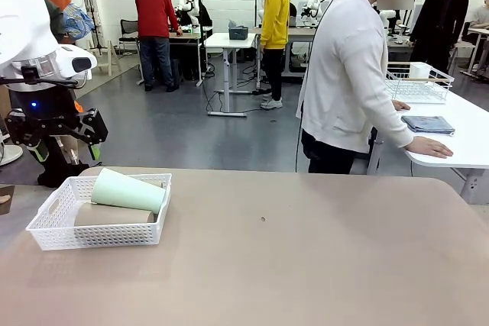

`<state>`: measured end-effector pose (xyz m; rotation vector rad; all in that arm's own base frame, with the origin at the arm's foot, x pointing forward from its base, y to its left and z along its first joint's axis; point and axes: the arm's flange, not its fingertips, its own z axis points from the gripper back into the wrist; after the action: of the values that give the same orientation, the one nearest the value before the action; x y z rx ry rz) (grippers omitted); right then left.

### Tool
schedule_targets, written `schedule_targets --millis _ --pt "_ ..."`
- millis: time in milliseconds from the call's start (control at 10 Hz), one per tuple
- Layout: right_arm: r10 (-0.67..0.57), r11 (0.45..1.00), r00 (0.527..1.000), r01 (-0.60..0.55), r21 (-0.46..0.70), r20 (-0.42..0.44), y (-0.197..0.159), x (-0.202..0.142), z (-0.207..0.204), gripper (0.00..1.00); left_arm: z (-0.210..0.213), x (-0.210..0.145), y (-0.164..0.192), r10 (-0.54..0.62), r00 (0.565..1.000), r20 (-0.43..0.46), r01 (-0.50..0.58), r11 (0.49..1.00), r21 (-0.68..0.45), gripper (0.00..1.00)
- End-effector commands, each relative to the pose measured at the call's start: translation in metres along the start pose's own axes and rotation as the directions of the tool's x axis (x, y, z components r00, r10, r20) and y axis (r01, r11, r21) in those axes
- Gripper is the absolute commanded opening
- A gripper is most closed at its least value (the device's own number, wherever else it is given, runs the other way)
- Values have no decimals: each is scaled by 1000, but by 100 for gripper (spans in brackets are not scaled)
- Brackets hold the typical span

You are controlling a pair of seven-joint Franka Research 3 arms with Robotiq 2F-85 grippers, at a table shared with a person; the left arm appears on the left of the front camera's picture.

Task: Clean and organize the cups into the basket.
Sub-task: Move the Organizing basket back to the left side of the table.

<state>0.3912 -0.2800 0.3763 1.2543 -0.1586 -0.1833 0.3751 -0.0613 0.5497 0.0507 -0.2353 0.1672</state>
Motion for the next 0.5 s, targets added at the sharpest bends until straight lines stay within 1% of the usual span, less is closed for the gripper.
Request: schedule_targets --millis 0,100,200,300,400 --pt "4 1000 1000 -4 -4 3 -1 1 1 100 1 -1 -1 -3 1000 -2 3 1000 -1 100" --pt "4 1000 1000 -4 -4 3 -1 1 1 100 0 0 0 0 1000 0 0 1000 0 100" --pt "4 1000 1000 -4 -4 3 -1 1 1 100 9 14 26 -10 992 -123 -3 994 -107 100" --pt "4 1000 1000 -4 -4 3 -1 1 1 100 21 30 64 -30 971 -239 -39 960 -278 100" --pt "4 1000 1000 -4 -4 3 -1 1 1 100 30 44 98 -83 949 -303 -59 900 -433 100"
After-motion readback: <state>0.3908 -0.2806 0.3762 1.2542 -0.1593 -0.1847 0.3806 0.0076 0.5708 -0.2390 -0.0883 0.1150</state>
